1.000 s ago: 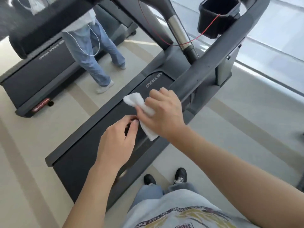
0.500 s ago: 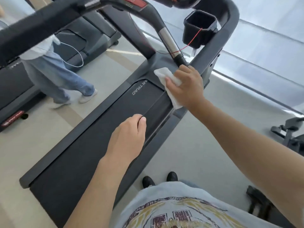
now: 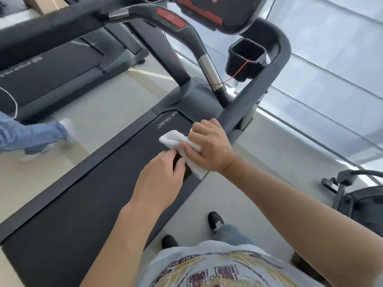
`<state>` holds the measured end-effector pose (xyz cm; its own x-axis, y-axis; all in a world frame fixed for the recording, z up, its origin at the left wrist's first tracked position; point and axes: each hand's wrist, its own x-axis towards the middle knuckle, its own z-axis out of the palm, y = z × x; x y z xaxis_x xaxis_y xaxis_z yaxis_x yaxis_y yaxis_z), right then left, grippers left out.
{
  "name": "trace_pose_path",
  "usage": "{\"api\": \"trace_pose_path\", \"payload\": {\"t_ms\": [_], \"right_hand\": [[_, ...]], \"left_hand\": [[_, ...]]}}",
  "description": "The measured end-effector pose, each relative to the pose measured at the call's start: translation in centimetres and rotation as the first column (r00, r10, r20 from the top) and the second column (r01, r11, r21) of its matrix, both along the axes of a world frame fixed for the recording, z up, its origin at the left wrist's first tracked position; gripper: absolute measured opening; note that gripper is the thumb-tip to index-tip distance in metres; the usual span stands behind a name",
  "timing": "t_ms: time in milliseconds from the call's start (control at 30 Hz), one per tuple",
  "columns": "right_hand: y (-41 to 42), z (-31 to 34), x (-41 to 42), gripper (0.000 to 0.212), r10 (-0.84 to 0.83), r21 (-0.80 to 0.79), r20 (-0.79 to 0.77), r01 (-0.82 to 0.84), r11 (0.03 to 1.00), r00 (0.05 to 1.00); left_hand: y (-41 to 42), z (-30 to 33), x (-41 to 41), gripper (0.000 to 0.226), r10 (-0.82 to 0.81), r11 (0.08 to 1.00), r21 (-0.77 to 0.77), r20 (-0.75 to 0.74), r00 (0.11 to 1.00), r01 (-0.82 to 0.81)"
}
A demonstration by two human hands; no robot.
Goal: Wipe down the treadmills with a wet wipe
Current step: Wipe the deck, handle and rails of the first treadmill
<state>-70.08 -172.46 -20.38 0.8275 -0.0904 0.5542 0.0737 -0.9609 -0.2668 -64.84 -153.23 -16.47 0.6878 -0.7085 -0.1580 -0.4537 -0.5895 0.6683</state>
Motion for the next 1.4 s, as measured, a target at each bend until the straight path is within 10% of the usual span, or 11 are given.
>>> {"api": "trace_pose_path", "payload": {"t_ms": [333, 600, 900, 1133, 1400], "right_hand": [[-11.8, 1.4, 1.0, 0.037, -0.262, 0.054, -0.096, 0.268, 0.962, 0.960], [-3.7, -0.2, 0.7, 0.041, 0.035, 0.148, 0.030, -0.039, 0.988, 0.999], [-7.9, -0.6, 1.5, 0.041, 0.228, 0.067, 0.039, -0.231, 0.971, 0.973], [-20.5, -0.4, 1.5, 0.048, 0.025, 0.056, 0.115, -0.032, 0.998, 0.993], [-10.5, -0.7, 2.0, 0.036, 0.062, 0.106, 0.091, -0.072, 0.992, 0.994]], "left_hand": [[-8.5, 0.2, -1.2, 0.033, 0.193, 0.978, 0.067, 0.073, 0.979, -0.198], [-9.2, -0.8, -2.7, 0.031, 0.428, 0.894, 0.013, 0.273, 0.862, -0.448], [-9.4, -1.4, -3.0, 0.034, 0.410, 0.899, -0.005, 0.364, 0.836, -0.439], [-10.9, -1.4, -3.2, 0.037, 0.347, 0.900, 0.054, 0.509, 0.788, -0.432], [-10.7, -2.0, -3.2, 0.039, 0.336, 0.891, 0.054, 0.588, 0.735, -0.451]]}}
